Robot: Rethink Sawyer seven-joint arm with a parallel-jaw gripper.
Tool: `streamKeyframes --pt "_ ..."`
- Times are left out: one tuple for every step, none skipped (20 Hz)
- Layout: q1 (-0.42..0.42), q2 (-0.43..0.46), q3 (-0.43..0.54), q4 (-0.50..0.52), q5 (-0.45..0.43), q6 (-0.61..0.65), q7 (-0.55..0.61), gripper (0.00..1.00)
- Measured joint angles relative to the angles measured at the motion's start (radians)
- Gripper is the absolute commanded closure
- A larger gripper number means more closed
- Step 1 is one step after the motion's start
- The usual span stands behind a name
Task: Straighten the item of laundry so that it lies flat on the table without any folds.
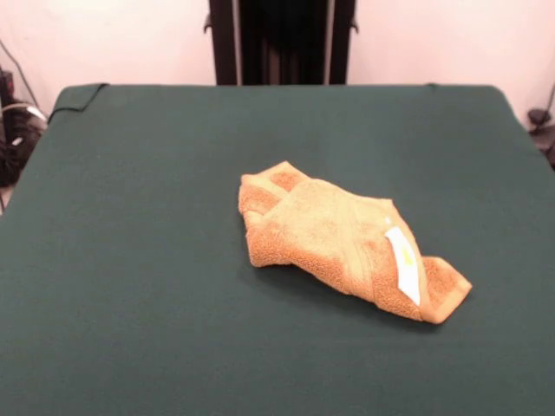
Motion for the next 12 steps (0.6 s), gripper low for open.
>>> streamKeyframes --pt "-0.001 0.012 0.000 -0.005 -0.004 0.000 0.000 0.00" --pt "-0.002 0.018 0.000 -0.008 -0.006 0.000 0.000 0.00" --pt "-0.006 0.037 0.000 -0.015 -0.015 0.000 0.000 0.00" --pt "-0.008 0.046 -0.001 -0.018 -0.020 0.000 0.000 0.00" --pt "-0.011 0.059 -0.001 -0.022 -0.027 0.000 0.000 0.00" --pt "-0.016 0.080 -0.001 -0.028 -0.036 0.000 0.000 0.00" --pt "-0.022 0.103 -0.001 -0.033 -0.044 -0.001 0.000 0.00" --pt "-0.026 0.119 -0.001 -0.036 -0.049 -0.001 0.000 0.00" --pt "-0.029 0.139 -0.002 -0.040 -0.054 -0.004 0.000 0.00" --pt "-0.032 0.160 -0.003 -0.043 -0.060 -0.009 0.000 0.00" --pt "-0.033 0.183 -0.006 -0.047 -0.066 -0.017 0.000 0.00" --pt "-0.035 0.205 -0.008 -0.050 -0.072 -0.025 0.000 0.00"
